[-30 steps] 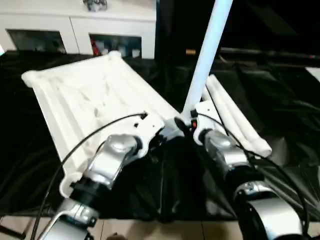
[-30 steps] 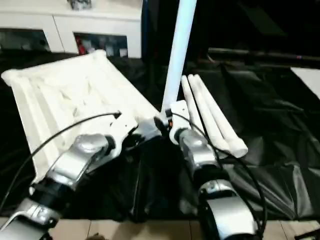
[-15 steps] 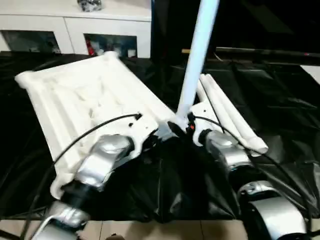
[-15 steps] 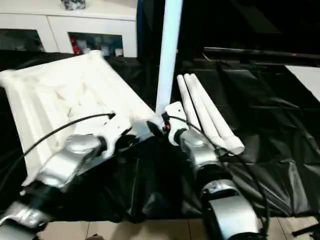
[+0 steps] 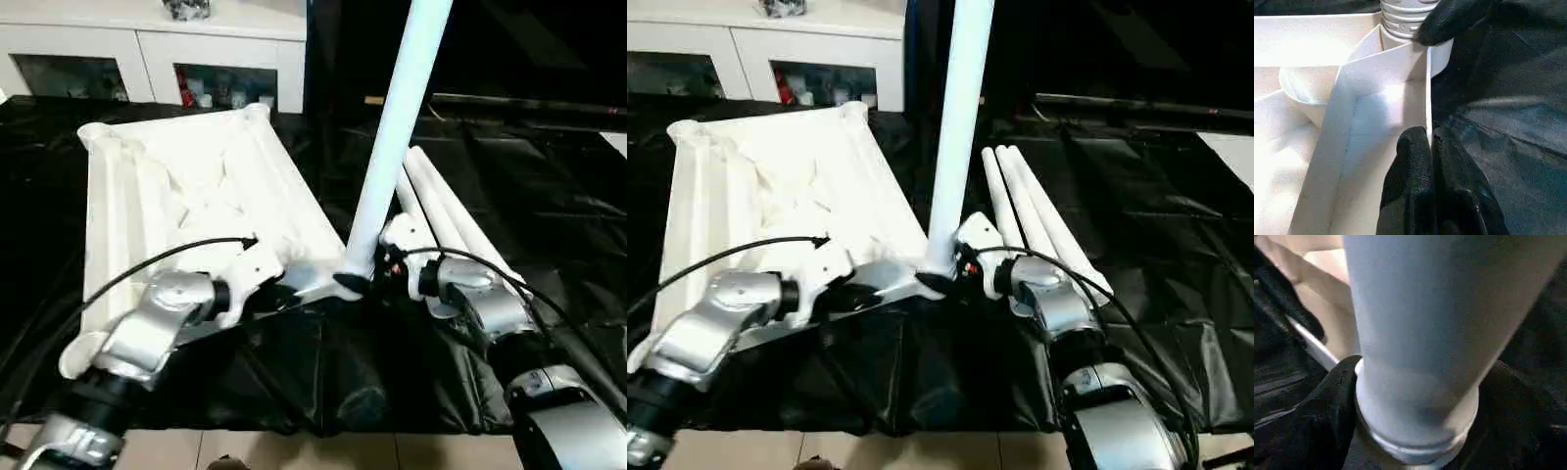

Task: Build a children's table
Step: Rotate leg to tighten

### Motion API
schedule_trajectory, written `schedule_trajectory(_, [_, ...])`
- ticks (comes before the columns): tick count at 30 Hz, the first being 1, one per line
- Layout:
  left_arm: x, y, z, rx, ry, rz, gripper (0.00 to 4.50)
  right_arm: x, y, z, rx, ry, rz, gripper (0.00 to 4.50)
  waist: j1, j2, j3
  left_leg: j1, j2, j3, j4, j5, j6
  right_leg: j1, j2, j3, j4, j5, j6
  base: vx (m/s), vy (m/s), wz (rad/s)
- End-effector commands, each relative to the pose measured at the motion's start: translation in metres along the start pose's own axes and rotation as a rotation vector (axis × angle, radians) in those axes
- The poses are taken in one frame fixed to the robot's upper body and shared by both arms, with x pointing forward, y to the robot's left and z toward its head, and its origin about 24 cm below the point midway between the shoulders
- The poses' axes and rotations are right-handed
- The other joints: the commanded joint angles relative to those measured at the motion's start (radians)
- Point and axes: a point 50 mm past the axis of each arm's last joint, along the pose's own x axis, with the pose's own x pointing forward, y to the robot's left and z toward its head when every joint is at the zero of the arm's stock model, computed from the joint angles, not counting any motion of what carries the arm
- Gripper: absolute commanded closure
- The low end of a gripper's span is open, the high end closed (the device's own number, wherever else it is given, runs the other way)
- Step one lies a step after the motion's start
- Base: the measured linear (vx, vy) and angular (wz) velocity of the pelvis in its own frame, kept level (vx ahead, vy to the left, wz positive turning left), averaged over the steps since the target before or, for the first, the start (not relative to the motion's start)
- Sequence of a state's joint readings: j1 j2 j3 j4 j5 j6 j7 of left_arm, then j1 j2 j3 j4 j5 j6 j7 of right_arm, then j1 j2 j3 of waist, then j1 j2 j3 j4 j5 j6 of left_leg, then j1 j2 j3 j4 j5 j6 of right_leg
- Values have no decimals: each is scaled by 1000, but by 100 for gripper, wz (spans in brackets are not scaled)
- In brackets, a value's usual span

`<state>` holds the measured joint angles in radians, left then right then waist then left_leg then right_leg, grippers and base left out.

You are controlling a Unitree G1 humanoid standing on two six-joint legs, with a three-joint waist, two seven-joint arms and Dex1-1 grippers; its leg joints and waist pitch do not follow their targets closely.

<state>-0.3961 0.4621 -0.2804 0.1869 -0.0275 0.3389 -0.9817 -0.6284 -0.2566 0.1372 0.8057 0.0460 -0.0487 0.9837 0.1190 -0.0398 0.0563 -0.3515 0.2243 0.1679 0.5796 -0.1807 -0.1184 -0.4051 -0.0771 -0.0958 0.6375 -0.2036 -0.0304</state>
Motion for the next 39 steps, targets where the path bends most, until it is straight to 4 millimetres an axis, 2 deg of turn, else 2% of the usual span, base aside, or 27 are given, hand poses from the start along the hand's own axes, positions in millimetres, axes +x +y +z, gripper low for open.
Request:
schedule_trajectory(1, [-6,-1,7,36,-38,-32,450,-14,-8,3,-13,2,-17,79,2,5,-67,-2,9,5,-59,-147,53,62,-62,58,-76,-125,-197,0,0,0])
schedule_trajectory(7, [-7,-3,6,37,-37,-49,450,-14,-3,2,-17,12,32,122,0,0,-68,-5,7,5,-57,-114,62,65,-61,57,-71,-86,-201,0,0,0])
schedule_trajectory(11, [-7,-4,5,36,-36,-56,450,-13,-2,2,-19,10,40,141,0,2,-68,-4,8,6,-57,-121,60,64,-62,57,-72,-100,-201,0,0,0])
schedule_trajectory(12, [-7,-5,5,37,-35,-58,450,-13,-1,3,-20,8,42,162,0,2,-67,-4,8,6,-57,-121,60,64,-62,58,-72,-101,-201,0,0,0])
schedule_trajectory(16, [-7,-6,5,36,-34,-64,450,-11,0,5,-32,-7,47,172,1,2,-68,-4,7,6,-57,-119,59,64,-62,58,-72,-100,-198,0,0,0])
schedule_trajectory(18, [-6,-6,6,37,-34,-66,450,-10,1,7,-42,-16,42,172,1,1,-68,-4,7,5,-57,-117,59,65,-62,58,-71,-99,-196,0,0,0])
schedule_trajectory(19, [-6,-6,6,37,-34,-68,450,-10,1,7,-35,-20,40,138,1,3,-68,-4,7,5,-57,-117,57,64,-62,57,-72,-99,-198,0,0,0])
schedule_trajectory(21, [-6,-7,6,38,-34,-69,450,-9,0,8,-15,-28,38,104,1,2,-68,-4,7,5,-57,-119,57,64,-61,57,-72,-99,-198,0,0,0])
schedule_trajectory(23, [-5,-8,6,39,-34,-71,450,-8,1,8,11,-33,56,101,1,4,-68,-3,7,5,-57,-119,58,65,-61,58,-72,-95,-200,0,0,0])
schedule_trajectory(26, [-4,-9,6,40,-34,-74,450,-8,2,8,-14,-28,46,71,1,4,-69,-4,8,5,-57,-117,57,65,-61,57,-71,-89,-201,0,0,0])
schedule_trajectory(36, [-2,-10,6,44,-30,-81,450,-2,6,8,-8,-32,45,71,2,5,-70,-3,7,5,-56,-112,53,66,-61,58,-68,-70,-204,0,0,0])
schedule_trajectory(37, [-2,-10,6,44,-29,-81,450,-1,6,8,-5,-34,47,97,2,5,-70,-3,7,5,-56,-113,54,65,-61,58,-68,-70,-204,0,0,0])
schedule_trajectory(39, [-2,-10,6,43,-27,-80,450,-1,6,7,2,-35,53,105,3,6,-70,-3,7,5,-56,-114,53,66,-61,57,-68,-74,-204,0,0,0])
